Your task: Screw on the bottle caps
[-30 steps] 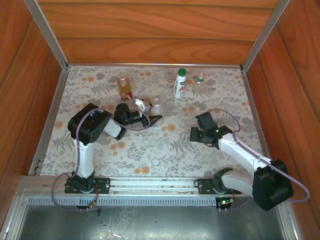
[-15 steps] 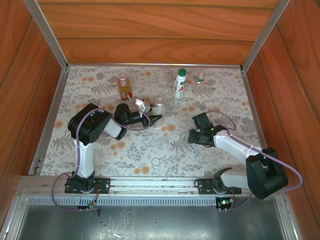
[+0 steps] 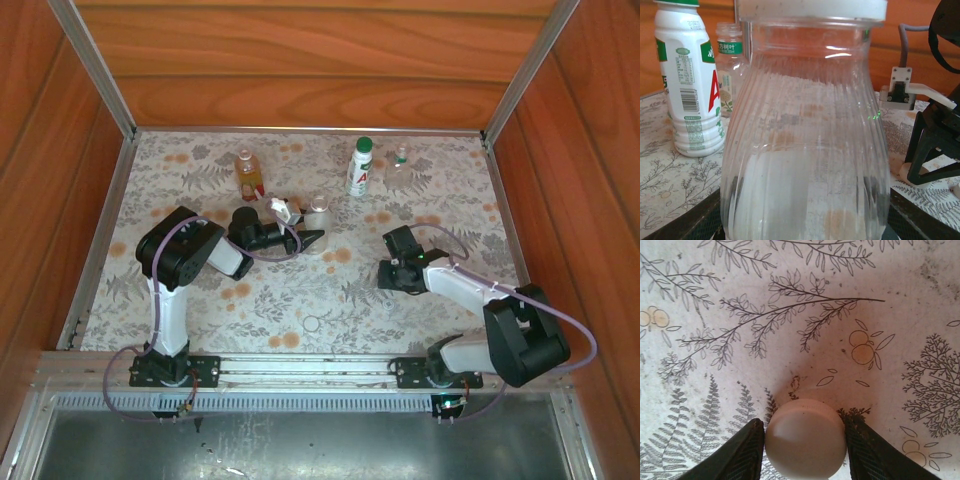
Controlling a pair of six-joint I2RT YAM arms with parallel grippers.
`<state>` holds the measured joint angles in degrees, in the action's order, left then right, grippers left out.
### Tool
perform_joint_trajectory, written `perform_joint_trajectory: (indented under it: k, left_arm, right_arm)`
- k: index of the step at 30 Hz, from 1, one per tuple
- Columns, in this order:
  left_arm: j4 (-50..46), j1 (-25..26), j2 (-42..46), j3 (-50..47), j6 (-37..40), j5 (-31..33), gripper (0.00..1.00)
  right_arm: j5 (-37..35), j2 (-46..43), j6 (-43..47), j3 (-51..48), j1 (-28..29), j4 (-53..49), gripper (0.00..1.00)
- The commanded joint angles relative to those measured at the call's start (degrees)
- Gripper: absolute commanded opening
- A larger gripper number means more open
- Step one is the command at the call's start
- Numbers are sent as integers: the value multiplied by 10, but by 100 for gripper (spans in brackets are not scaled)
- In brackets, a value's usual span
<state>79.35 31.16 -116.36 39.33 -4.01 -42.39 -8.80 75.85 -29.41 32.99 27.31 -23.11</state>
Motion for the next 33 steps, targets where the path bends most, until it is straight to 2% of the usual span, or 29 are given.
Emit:
perform_joint_trajectory:
  k: [1,4,8,13,24,33]
  left_arm:
    - [19,2,-1,6,-3,-16,63]
    - [19,2,-1,7,-2,-16,63]
    - [19,3,-2,6,-2,-17,63]
    - [19,2,2,5,-2,-21,63]
    - [19,5,1,5,2,-28,63]
    - [19,19,0,8,3,-29,62]
  right_arm:
    - [6,4,-1,0,-4,-6,46]
    - [10,7,4,2,-4,-9,46]
    - [9,8,6,4,-4,-16,41]
    - [10,-5,13,25,-4,-43,41]
    - [69,-52,46,128,0,-123,41]
    - [116,-65,66,262,27,-150,41]
